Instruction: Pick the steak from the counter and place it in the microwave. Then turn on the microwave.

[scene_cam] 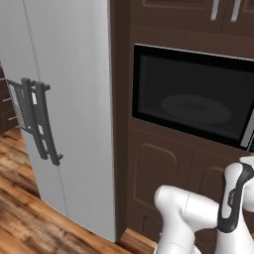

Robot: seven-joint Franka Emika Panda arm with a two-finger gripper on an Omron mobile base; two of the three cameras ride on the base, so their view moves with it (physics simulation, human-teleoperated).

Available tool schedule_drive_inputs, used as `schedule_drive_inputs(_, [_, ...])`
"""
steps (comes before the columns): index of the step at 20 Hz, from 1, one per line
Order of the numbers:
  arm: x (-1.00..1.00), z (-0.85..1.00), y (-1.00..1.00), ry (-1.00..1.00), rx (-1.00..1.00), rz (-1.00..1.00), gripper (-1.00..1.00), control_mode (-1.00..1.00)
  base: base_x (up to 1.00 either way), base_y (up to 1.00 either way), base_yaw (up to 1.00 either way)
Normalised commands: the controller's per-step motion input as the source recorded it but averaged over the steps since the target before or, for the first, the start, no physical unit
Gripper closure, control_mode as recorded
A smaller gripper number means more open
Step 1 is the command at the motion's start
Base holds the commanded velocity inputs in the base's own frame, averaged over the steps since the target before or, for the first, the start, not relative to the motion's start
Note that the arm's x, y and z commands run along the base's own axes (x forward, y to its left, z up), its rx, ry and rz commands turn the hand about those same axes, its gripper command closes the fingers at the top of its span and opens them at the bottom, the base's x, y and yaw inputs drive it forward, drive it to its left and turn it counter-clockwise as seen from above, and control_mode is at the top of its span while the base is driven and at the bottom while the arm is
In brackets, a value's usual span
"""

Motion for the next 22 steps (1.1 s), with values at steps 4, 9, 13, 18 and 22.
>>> schedule_drive_inputs(4, [0.09, -0.08, -0.33, 0.0, 0.0, 0.0, -1.0, -1.0, 0.0, 0.0, 0.0])
schedule_drive_inputs(9, [0.09, -0.08, -0.27, 0.0, 0.0, 0.0, -1.0, -1.0, 0.0, 0.0, 0.0])
schedule_drive_inputs(13, [0.09, -0.09, -0.2, 0.0, 0.0, 0.0, -1.0, -1.0, 0.0, 0.0, 0.0])
schedule_drive_inputs(18, [0.13, -0.11, -0.04, 0.0, 0.0, 0.0, -1.0, -1.0, 0.0, 0.0, 0.0])
schedule_drive_inputs(22, [0.09, -0.06, 0.0, 0.0, 0.0, -0.03, -1.0, -1.0, 0.0, 0.0, 0.0])
